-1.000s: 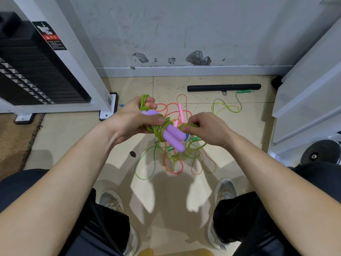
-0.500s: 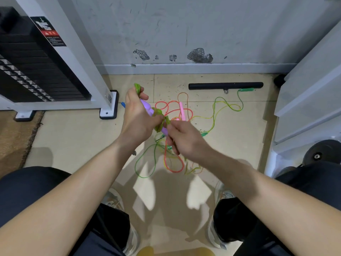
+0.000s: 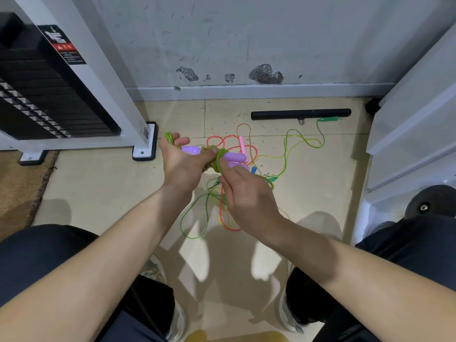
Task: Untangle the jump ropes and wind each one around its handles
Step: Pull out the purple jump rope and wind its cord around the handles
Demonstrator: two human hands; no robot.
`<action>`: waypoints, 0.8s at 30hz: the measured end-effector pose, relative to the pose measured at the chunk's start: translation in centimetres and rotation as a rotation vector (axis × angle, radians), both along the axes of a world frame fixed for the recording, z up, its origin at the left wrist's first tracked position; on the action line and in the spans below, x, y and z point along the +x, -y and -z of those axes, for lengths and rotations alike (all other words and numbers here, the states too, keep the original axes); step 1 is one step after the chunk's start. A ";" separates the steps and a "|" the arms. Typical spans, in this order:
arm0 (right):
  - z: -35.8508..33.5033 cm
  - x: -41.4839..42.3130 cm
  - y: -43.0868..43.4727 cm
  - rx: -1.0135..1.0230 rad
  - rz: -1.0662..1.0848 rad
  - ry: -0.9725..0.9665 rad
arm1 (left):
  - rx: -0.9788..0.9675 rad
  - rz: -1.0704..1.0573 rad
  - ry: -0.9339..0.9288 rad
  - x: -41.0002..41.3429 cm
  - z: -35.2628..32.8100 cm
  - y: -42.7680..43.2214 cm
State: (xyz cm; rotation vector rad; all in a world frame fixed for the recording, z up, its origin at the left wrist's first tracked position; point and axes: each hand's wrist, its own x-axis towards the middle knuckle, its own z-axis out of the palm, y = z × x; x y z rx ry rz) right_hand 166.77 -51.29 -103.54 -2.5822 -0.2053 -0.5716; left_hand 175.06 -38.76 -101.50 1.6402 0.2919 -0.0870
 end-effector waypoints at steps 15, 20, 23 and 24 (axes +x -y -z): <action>-0.7 -0.6 -0.6 0.241 -0.012 -0.209 | -0.182 -0.058 -0.168 1.1 -0.6 -0.7; -0.6 -0.4 0.2 0.697 -0.100 -0.331 | -0.360 0.006 -0.247 1.7 -0.8 -1.5; -0.2 -0.2 -0.1 0.977 -0.188 -0.459 | -0.418 0.115 -0.289 1.6 -0.9 -1.6; -0.1 0.1 0.1 1.014 -0.198 -0.499 | -0.415 0.131 -0.307 1.5 -1.0 -1.6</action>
